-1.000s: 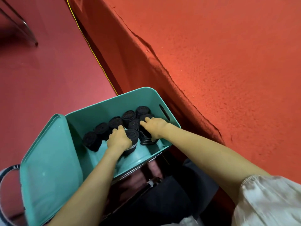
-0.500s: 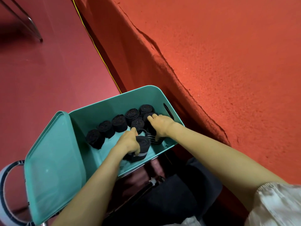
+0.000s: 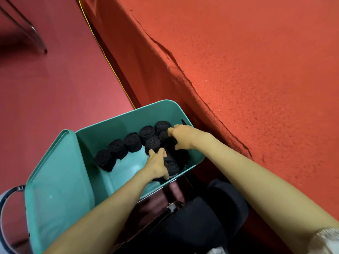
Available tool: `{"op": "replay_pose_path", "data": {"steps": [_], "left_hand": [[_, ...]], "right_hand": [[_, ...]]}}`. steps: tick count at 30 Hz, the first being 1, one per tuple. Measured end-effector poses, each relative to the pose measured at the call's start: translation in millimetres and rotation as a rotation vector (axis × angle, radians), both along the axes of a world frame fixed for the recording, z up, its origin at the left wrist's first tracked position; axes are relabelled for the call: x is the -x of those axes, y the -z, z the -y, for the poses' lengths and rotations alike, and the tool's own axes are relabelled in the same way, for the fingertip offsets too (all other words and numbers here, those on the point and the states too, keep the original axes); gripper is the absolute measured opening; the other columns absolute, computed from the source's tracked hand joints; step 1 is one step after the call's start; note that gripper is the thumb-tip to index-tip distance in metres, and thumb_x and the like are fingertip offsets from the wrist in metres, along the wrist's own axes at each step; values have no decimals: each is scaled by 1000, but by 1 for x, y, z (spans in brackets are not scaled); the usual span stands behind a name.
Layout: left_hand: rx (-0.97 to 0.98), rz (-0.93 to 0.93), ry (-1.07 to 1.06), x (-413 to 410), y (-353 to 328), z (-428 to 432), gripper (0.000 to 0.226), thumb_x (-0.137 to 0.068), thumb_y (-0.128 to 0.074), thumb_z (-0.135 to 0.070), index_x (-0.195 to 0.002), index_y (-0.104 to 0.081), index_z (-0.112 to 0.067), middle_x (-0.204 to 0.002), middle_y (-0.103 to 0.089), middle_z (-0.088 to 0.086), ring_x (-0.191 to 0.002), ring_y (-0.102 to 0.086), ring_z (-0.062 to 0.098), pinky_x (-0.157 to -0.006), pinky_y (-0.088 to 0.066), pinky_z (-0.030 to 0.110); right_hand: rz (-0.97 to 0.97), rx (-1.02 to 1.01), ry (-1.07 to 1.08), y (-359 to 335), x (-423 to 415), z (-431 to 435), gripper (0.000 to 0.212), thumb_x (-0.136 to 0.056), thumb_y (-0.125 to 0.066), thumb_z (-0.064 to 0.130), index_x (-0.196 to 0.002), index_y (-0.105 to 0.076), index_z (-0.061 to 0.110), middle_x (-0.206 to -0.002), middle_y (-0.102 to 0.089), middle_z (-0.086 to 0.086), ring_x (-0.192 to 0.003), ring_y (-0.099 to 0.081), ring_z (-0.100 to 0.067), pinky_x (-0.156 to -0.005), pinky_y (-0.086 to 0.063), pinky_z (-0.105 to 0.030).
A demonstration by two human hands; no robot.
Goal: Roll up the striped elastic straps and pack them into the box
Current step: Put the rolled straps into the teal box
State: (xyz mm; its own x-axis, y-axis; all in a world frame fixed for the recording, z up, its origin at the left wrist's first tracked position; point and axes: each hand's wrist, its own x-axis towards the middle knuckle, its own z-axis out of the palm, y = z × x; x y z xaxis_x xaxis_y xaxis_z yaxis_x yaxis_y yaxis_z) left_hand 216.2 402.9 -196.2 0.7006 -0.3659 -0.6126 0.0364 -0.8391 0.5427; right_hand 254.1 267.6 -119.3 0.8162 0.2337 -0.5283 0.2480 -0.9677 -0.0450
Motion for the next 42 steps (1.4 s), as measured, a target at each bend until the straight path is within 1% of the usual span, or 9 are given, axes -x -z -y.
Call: {"op": "replay_pose_path", "data": {"steps": [3,6,11,15,22,29,32,37,42], "left_hand": [[-23,27,32,0,-3,-2,59,-64,-72,3,-103,-34,-19,-114,-27,10,-79,-45,26,-56,-44,30],[-89,53,72,-4,-8,-6,58,-64,-70,5,-108,-39,-18,-115,-28,9,-82,-46,25,-61,-46,31],[-107,31,65,-6,-12,-16,58,-64,-71,5,-107,-41,-18,-112,-28,8,-79,-47,24,-66,-51,34],[-64,37,54,-5,-11,-16,57,-63,-72,4,-104,-39,-20,-109,-28,6,-74,-44,20,-52,-41,26],[-27,32,45,0,-2,3,71,-61,-80,-1,-116,-37,-14,-122,-27,11,-101,-48,31,-80,-52,39],[79,-107,-287,3,7,4,97,-62,-86,-8,-130,-18,-4,-134,-22,15,-122,-38,31,-97,-43,34],[1,-121,-263,2,8,3,101,-62,-88,-17,-136,-20,-3,-140,-22,16,-127,-35,33,-104,-40,41],[59,-143,-179,-7,3,-7,89,-64,-85,-11,-137,-33,-3,-142,-39,14,-128,-41,28,-103,-40,35],[91,-28,-179,-10,-26,-12,75,-71,-80,-10,-135,-41,-8,-137,-45,11,-124,-45,25,-101,-40,33]], "right_hand": [[-125,169,-83,4,5,-6,76,-75,-79,16,-136,-35,9,-131,-46,-16,-115,-54,-37,-84,-46,-37],[-180,244,-133,18,10,-11,91,-70,-82,16,-140,-24,8,-134,-41,-17,-116,-54,-39,-89,-48,-42],[-41,290,-248,37,14,-16,70,-83,-67,7,-138,-24,6,-134,-39,-16,-109,-61,-35,-69,-42,-37],[-30,242,-236,40,9,-11,65,-86,-67,26,-136,-30,6,-132,-44,-15,-112,-58,-33,-77,-45,-37],[-66,246,-268,40,4,-8,61,-89,-64,32,-138,-40,6,-134,-47,-16,-117,-55,-32,-89,-45,-36],[-119,269,-302,39,0,-5,48,-88,-63,13,-133,-46,7,-132,-50,-16,-116,-56,-32,-91,-45,-36],[-118,271,-309,35,2,-7,43,-89,-60,13,-130,-49,7,-130,-53,-15,-115,-57,-31,-90,-47,-36],[23,252,-328,17,12,-2,41,-96,-42,7,-138,-40,8,-133,-49,-14,-116,-55,-33,-86,-44,-37],[163,31,-233,-11,30,17,40,-90,-58,16,-127,-46,10,-120,-50,-10,-109,-55,-30,-85,-45,-38]]}}
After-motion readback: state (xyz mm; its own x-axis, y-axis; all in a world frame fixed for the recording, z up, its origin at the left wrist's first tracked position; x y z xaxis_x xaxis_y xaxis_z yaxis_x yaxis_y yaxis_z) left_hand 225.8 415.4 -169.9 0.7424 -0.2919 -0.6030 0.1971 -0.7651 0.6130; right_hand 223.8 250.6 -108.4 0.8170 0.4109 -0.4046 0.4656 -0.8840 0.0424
